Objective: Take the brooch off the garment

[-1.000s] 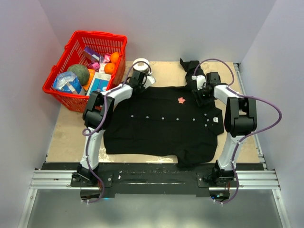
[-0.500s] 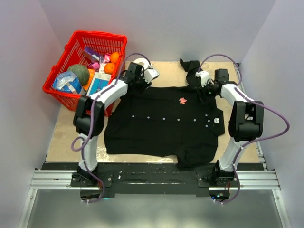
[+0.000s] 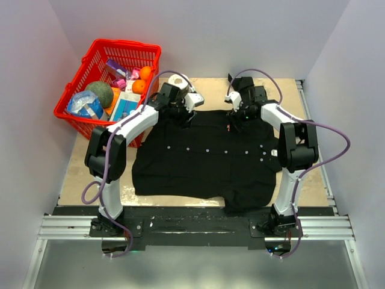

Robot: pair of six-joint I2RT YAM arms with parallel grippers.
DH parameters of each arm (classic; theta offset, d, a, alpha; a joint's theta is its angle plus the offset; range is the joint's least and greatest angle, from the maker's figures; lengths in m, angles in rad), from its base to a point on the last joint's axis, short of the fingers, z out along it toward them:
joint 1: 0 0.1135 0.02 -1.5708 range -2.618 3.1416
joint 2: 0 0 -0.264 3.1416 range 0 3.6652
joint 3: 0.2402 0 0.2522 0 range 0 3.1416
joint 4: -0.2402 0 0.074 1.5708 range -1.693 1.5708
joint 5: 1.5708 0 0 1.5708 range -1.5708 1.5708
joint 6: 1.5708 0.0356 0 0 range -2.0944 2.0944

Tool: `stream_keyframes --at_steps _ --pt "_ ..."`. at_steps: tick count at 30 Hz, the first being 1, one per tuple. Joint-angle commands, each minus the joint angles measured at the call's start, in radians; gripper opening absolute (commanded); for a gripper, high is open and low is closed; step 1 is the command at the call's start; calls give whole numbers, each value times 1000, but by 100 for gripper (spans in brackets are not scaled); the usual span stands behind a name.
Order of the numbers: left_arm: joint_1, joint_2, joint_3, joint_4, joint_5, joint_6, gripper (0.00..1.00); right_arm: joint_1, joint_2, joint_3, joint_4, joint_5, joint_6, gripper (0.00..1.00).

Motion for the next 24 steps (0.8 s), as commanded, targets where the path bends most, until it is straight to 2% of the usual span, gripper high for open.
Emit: stream_keyframes --at_steps 1,7,18,24 --pt "3 -31 -17 -3 11 -1 50 -4 -6 38 -4 19 -125 67" --pt "3 -34 -42 3 9 -10 50 9 -20 -16 27 61 -214 68" --pt "3 -28 -40 -8 -7 15 50 58 -5 -27 120 116 -227 66" --pt "3 -27 -43 -14 -21 36 50 69 -17 -51 127 133 -337 66"
